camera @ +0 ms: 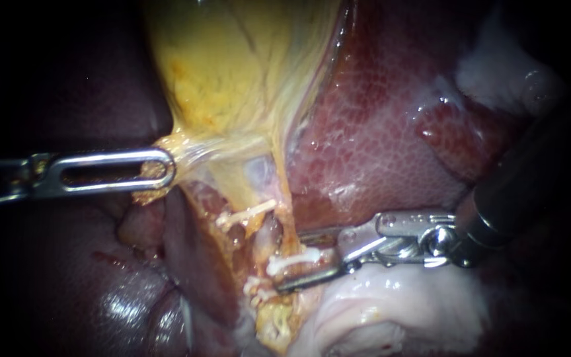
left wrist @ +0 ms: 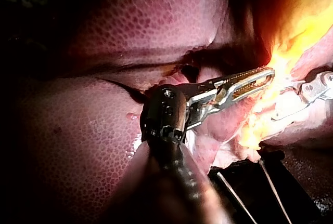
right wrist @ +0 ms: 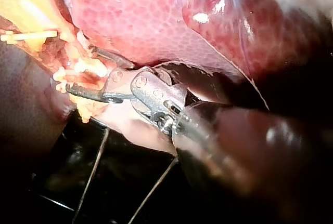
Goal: Going back first clip right tube
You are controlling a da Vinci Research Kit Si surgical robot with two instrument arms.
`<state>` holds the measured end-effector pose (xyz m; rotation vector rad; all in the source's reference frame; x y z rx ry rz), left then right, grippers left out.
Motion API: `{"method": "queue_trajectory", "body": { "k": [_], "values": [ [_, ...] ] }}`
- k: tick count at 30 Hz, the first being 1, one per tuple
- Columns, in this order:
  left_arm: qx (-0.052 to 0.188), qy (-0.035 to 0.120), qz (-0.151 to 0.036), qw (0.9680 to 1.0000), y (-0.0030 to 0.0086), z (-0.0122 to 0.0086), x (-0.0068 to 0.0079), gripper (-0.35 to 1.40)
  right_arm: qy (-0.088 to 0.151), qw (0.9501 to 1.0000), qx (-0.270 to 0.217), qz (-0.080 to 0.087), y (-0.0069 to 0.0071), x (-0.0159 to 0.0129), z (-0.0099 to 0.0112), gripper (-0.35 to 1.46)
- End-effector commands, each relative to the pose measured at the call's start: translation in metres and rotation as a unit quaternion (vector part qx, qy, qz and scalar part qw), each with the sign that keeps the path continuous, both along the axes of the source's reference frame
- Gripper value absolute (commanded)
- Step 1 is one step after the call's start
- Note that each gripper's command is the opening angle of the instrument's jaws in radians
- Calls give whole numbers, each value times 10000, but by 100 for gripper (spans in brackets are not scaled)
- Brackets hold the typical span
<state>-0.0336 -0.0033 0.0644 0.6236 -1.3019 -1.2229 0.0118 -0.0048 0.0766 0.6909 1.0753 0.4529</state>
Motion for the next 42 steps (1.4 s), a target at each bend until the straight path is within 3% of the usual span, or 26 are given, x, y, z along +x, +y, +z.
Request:
{"method": "queue_trajectory", "body": {
  "k": [1,8,15,19,25,30,36,42],
  "values": [
    [0,0,0,10000,0,0,0,-35,12,10000,-1,-12,3,-4,-5,60],
    [-1,0,1,10000,0,0,0,-35,271,9996,-83,-11,32,-38,-64,59],
    [-4,3,-3,10000,0,1,-1,-35,561,9977,-277,256,75,-64,-132,58],
    [-4,5,-6,10000,0,1,-3,-35,610,9969,-337,377,88,-77,-151,58],
    [-39,35,-40,10000,-6,10,-15,-35,652,9964,-320,440,91,-87,-154,58],
    [-71,78,26,9999,-12,34,-44,-35,651,9964,-322,441,90,-87,-154,58],
    [-73,147,145,9998,-11,63,-83,-35,650,9964,-326,442,89,-86,-154,59],
    [-79,218,229,9995,-17,81,-90,-35,647,9964,-329,447,88,-84,-154,60]
  ]
}}
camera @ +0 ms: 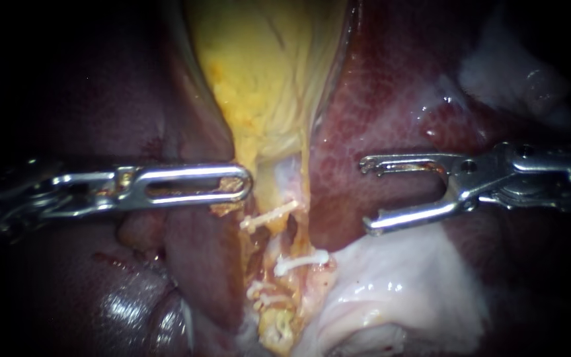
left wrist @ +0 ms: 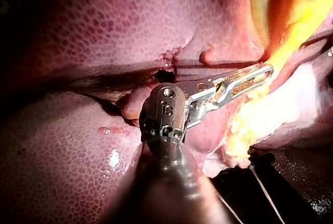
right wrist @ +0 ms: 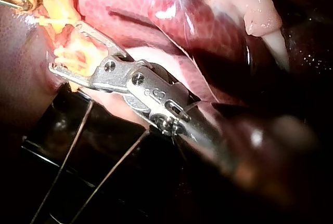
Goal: Going back first clip right tube
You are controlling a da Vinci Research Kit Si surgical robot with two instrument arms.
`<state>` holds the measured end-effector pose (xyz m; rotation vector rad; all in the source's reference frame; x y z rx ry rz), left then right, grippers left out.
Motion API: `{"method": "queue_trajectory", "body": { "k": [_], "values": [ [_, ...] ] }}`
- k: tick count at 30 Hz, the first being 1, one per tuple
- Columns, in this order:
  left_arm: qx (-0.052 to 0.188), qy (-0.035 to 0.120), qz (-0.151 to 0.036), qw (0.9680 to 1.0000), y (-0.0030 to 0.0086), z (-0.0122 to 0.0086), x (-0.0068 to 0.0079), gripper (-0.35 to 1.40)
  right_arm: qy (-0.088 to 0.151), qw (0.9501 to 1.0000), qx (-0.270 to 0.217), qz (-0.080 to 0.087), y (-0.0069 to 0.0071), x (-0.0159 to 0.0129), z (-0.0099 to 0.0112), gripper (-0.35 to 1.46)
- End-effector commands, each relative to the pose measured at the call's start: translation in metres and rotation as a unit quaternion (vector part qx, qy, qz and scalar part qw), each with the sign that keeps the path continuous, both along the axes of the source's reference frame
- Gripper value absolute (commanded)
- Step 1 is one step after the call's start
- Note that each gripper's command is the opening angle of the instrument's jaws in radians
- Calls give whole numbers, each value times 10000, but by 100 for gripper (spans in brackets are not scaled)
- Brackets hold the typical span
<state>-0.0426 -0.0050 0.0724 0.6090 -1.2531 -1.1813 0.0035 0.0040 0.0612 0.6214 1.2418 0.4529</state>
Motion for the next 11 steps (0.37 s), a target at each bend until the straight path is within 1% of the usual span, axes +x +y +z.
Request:
{"method": "queue_trajectory", "body": {
  "k": [1,11],
  "values": [
    [2,-3,0,10000,1,0,0,-35,1,10000,1,-3,0,0,0,60],
    [9,-7,2,10000,2,-1,1,-35,11,10000,2,8,-1,2,0,60]
  ]
}}
